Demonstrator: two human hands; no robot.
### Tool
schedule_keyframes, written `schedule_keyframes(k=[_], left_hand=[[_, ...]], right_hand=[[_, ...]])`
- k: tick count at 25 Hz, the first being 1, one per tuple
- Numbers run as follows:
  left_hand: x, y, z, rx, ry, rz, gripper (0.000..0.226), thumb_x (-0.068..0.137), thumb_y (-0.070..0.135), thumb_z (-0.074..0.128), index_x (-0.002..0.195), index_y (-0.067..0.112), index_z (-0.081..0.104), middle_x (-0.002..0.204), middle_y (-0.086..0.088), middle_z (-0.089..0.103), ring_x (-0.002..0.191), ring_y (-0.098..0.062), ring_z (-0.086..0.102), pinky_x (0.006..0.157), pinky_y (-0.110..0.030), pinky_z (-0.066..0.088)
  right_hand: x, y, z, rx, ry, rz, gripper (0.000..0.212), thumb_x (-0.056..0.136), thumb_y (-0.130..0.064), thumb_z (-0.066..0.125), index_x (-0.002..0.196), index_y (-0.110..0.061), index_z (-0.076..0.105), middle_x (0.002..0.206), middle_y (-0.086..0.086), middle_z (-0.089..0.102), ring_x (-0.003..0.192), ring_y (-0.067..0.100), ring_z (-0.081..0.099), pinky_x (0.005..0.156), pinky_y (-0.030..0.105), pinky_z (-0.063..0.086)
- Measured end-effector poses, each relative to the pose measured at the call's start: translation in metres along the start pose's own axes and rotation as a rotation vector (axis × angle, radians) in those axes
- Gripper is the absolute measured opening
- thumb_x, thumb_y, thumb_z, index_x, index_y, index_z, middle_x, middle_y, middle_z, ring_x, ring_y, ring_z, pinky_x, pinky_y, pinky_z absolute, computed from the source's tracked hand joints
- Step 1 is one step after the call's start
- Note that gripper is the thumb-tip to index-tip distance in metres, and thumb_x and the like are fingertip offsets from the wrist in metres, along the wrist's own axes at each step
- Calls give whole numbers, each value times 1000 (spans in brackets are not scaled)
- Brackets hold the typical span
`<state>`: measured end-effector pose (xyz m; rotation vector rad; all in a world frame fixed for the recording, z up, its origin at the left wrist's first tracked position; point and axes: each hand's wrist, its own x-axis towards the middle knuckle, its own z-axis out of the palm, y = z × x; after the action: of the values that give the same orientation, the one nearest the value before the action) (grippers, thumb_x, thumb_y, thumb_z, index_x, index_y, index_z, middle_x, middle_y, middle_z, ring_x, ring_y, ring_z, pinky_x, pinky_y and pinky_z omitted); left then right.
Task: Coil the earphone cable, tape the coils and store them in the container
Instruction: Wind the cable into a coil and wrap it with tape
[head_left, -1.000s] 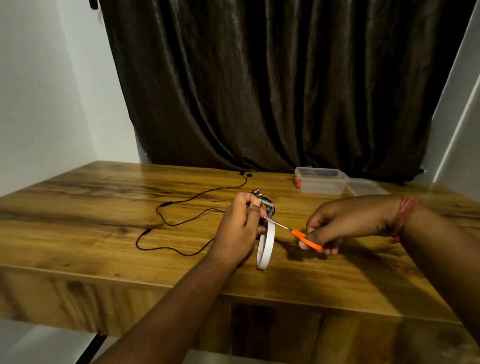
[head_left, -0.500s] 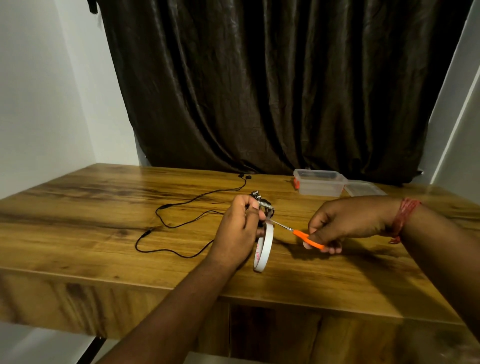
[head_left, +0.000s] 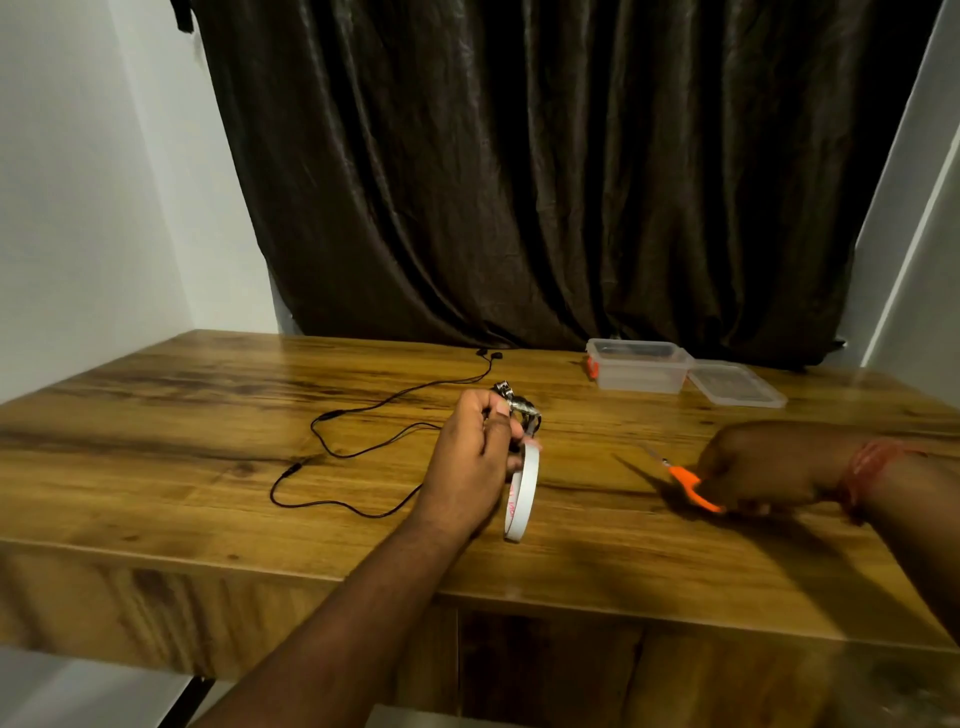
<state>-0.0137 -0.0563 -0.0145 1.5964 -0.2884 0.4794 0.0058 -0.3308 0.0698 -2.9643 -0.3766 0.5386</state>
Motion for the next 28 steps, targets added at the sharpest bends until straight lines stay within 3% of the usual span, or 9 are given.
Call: schedule_keyframes(k=[2,6,10,12,15,17,20,24,28], left_hand=[[0,0,0,-2,0,-4,12,103,30,40,102,28,52,95,-7,65,89,-25,73,77,-56,60],[-1,3,1,-27,10,-10,13,104,27,40,103,22,52,94,-9,65,88,-27,73,77,-57,59],[-2,3,1,-3,20,-5,15,105,28,38,105,20,51,96,-17,67,86,-25,74,77,-57,59],[-2,3,1,-7,27,-7,15,105,29,38,105,21,51,97,-16,67,86,-24,74,77,-57,59],[-1,3,2,-7,33,-3,14,105,26,38,106,20,51,94,-11,66,86,-23,74,76,-58,59],[1,1,1,-4,31,2,13,104,27,39,106,23,51,90,-5,66,87,-23,73,76,-59,59],[2,-2,1,3,29,3,13,103,31,40,102,29,52,88,0,67,88,-22,73,76,-54,61],[1,-3,2,24,35,50,13,102,33,41,99,28,52,88,0,66,89,-24,72,75,-44,61],[-1,-4,0,-21,34,63,14,104,29,39,101,23,51,87,2,67,89,-22,73,72,-42,61]], right_hand=[[3,13,5,-217,98,189,36,94,-51,53,88,-18,68,83,-2,65,76,10,60,64,24,45],[4,23,16,-253,122,362,42,95,-57,45,104,-20,62,80,-5,52,71,8,51,53,20,38],[5,23,13,-245,114,364,39,95,-57,45,76,-23,50,77,-4,51,69,8,51,60,22,43],[5,23,13,-234,118,363,39,95,-57,45,81,-22,54,82,-4,55,76,10,56,67,24,47],[-2,20,14,-285,160,389,46,94,-60,44,107,-19,60,94,-1,56,89,15,58,79,27,51],[-10,7,16,-297,352,294,39,92,-62,45,101,-27,58,95,-3,56,87,14,57,77,32,52],[-22,-42,38,104,626,-74,29,90,-60,49,87,-32,55,89,-10,59,77,6,55,61,25,43],[-21,-121,84,800,537,-370,20,87,-47,65,86,-28,66,73,-10,62,60,-1,53,53,14,42],[-12,-135,92,1138,434,-424,16,93,-15,65,80,-6,67,57,-10,59,51,1,50,50,13,38]])
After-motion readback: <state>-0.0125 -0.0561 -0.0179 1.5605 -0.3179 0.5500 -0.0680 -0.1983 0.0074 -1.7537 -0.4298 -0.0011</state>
